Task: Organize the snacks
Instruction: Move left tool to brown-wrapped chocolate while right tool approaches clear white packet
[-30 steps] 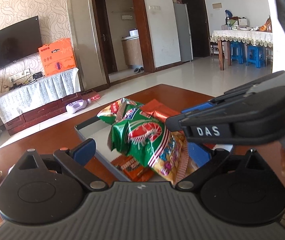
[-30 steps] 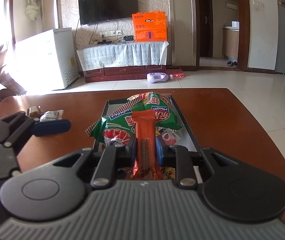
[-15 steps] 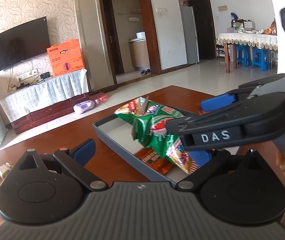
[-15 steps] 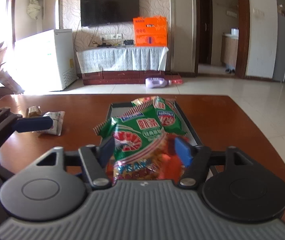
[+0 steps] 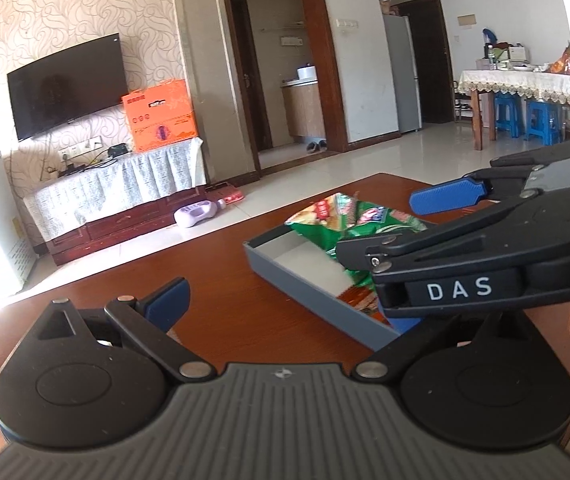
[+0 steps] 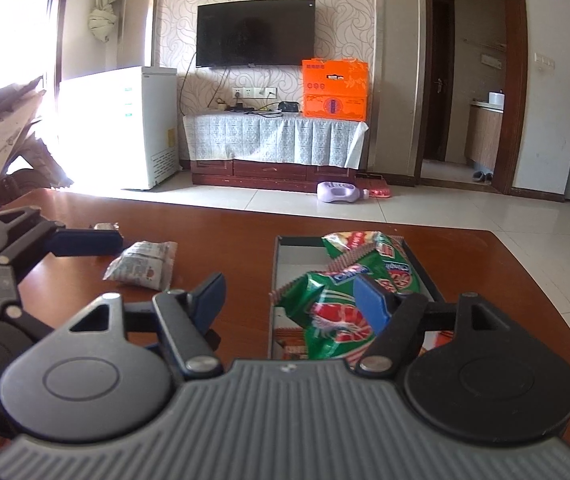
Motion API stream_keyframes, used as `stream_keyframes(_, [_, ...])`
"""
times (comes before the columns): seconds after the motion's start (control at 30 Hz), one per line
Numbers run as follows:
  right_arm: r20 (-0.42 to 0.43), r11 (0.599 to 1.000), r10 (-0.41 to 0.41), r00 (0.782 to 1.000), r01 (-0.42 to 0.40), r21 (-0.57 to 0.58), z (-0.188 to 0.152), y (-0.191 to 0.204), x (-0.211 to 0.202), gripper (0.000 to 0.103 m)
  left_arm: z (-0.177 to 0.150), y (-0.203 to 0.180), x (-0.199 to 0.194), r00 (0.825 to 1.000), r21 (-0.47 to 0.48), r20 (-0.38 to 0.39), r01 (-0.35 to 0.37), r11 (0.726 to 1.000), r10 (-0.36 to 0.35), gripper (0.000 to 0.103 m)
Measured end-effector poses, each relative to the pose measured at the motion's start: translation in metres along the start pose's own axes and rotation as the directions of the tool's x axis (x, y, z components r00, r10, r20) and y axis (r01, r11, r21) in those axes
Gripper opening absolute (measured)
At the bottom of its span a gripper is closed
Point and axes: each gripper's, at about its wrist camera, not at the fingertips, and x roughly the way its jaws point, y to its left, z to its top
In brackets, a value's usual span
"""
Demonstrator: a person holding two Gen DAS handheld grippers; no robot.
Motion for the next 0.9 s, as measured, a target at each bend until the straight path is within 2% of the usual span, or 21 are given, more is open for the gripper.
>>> stream_keyframes(0.33, [0.021,0.999,0.046,0.999,-0.046,0.013,0.009,0.029,0.006,0.073,-0.005,0.036,-0.002,0.996,-0.029,-0.019,-0.087,0.996,0.087,0.102])
stream_keyframes(0.7, [0.050,0.994,0.071,0.996,-0.075,0.080,0.012,0.062,0.018,0.073,-0.012,0.084,0.001,0.985,-0.112,-0.039,-0.170,0.979,0.166,0.102])
stream_keyframes(0.8, [0.055,0.993,0.081,0.995,-0.085,0.084,0.014,0.068,0.020,0.081,-0.017,0.102,0.005,0.979,-0.132,-0.050,-0.200,0.971,0.195,0.102])
stream_keyframes(0.9, [0.055,0.992,0.093,0.994,-0.097,0.086,0.014,0.072,0.024,0.082,-0.023,0.122,0.008,0.972,-0.155,-0.064,-0.232,0.960,0.224,0.102])
